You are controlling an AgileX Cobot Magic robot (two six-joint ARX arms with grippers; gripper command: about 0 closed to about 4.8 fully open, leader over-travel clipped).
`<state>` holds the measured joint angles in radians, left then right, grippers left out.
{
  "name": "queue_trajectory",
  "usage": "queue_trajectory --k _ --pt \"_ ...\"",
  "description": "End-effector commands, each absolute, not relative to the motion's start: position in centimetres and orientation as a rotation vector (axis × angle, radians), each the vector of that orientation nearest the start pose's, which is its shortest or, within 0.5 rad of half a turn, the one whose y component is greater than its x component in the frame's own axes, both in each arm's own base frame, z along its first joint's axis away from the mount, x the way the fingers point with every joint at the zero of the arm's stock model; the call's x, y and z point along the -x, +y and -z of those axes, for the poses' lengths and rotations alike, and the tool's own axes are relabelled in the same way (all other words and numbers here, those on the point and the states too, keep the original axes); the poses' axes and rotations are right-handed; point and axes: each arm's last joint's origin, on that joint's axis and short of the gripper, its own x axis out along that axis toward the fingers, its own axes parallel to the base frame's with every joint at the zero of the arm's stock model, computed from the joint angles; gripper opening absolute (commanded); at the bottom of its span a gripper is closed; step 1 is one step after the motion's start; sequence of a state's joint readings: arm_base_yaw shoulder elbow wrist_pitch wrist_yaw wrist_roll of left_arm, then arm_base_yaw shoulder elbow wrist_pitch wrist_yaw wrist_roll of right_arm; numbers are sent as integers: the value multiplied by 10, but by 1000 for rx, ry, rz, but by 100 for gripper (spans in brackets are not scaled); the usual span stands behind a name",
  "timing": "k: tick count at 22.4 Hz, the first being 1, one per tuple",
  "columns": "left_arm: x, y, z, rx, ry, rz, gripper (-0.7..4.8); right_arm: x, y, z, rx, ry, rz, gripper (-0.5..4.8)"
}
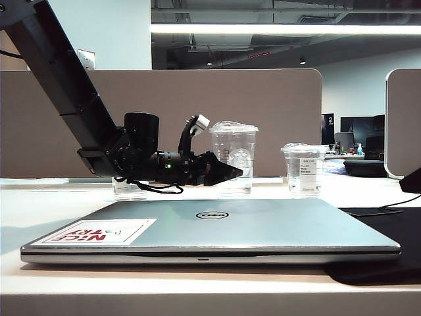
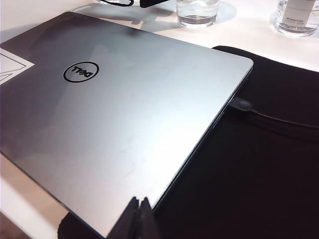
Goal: Pick up the coffee cup on the middle and place it on the left side of the laptop.
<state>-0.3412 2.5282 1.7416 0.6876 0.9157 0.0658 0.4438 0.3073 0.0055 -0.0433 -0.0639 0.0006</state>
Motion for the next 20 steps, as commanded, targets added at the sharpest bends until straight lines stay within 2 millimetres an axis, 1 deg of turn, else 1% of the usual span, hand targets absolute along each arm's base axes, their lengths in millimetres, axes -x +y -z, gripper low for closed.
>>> queue_trajectory --k 1,6,10,17,20 --pt "-497 -202 -120 -11 56 1275 338 -100 50 -135 63 331 -505 -5" --pt "-497 -202 -122 18 60 1309 336 -100 50 -135 63 331 -505 -5" --pt "-497 -202 -131 44 2 1316 335 -100 50 -135 63 331 -505 -5" --pt "-496 -201 -143 49 -15 1327 335 -100 50 -135 63 331 -505 -5" --pt "-495 -201 -152 44 -31 1327 335 -100 50 -135 63 330 -505 -5"
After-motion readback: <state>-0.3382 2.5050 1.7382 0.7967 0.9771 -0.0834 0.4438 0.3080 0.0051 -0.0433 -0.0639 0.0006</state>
